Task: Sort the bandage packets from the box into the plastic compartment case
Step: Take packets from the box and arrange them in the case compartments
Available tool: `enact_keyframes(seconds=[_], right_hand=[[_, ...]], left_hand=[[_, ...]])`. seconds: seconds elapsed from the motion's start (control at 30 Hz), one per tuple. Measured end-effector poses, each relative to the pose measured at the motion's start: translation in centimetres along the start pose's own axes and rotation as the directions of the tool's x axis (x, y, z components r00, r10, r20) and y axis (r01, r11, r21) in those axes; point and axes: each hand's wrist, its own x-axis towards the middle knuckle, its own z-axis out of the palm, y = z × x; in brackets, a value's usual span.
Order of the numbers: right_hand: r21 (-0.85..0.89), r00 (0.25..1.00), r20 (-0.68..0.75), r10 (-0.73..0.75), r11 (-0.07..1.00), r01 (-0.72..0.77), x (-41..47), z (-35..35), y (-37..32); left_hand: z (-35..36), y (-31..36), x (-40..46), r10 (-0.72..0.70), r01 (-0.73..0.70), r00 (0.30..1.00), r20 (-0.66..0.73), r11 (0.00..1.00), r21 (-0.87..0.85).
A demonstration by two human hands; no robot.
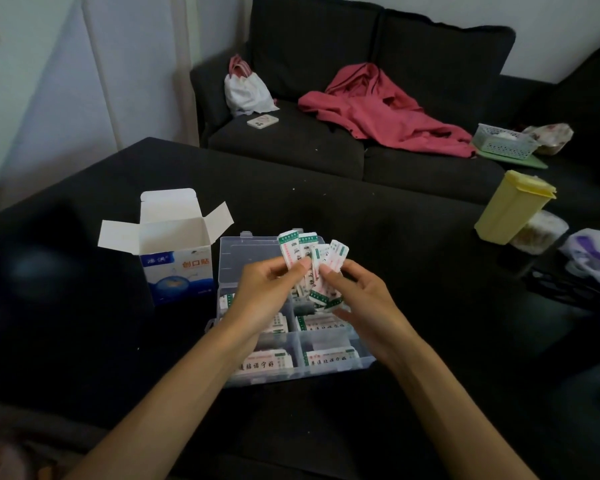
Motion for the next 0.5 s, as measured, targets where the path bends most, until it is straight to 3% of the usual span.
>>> enact_keyframes(seconds=[0.17, 0.33, 0.5], right_hand=[[-0.166, 0.999, -0.032, -0.03, 0.986, 0.024, 0.2, -0.5, 0.0], [-0.36, 0.998, 0.07, 0.002, 0.933, 0.024, 0.2, -2.9, -2.0], [-0.654, 0.965, 0.237, 0.116, 0.754, 0.07, 0.3, -5.4, -3.5]], left_hand=[[-0.1, -0.1, 0.3, 0.048, -0.031, 0.994, -0.096, 0.986, 0.166], [-0.3, 0.2, 0.5, -0.022, 0.015, 0.999, 0.028, 0.975, 0.223], [-0.7, 0.0, 0.5, -0.06, -0.03, 0.977, 0.205, 0.911, 0.411]])
